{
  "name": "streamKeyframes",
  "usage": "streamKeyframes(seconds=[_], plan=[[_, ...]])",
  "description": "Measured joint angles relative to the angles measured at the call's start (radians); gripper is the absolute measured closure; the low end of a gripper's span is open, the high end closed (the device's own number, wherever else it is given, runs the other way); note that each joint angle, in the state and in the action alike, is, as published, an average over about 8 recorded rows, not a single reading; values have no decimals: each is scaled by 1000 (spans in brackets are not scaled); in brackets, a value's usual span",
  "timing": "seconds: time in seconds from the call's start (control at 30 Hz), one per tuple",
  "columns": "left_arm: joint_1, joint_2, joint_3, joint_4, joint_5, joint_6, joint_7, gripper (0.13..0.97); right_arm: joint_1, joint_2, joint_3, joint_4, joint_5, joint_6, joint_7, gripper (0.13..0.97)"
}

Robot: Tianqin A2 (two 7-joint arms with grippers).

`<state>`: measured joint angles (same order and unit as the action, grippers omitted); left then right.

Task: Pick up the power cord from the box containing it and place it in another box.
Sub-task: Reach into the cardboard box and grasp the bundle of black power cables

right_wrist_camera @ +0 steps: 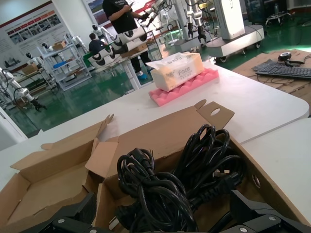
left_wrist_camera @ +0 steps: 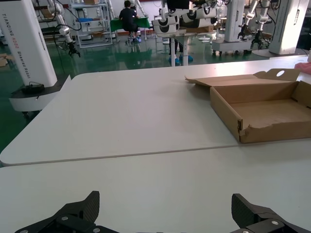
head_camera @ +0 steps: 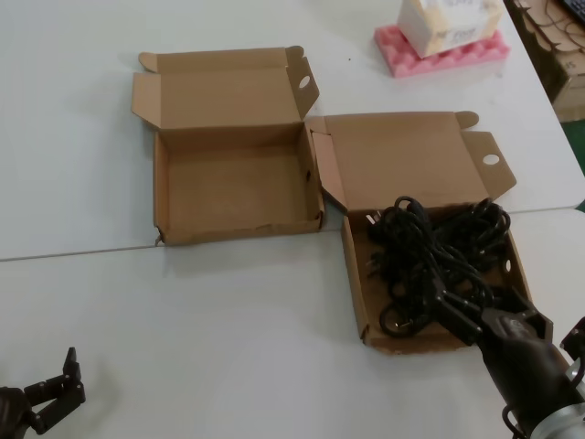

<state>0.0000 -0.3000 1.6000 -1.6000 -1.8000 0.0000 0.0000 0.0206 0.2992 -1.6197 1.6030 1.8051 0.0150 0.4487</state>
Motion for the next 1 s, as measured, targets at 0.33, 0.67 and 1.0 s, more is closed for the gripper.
streamKeyframes(seconds=[0.33,0.67,1.0], plan=[[0,0,0,0,0,0,0,132,0,0,0,0,0,0,0,129],[0,0,0,0,0,0,0,133,22,151,-133,48,111,110,0,129],[0,0,0,0,0,0,0,184,157,376,-229,58,161,167,0,129]])
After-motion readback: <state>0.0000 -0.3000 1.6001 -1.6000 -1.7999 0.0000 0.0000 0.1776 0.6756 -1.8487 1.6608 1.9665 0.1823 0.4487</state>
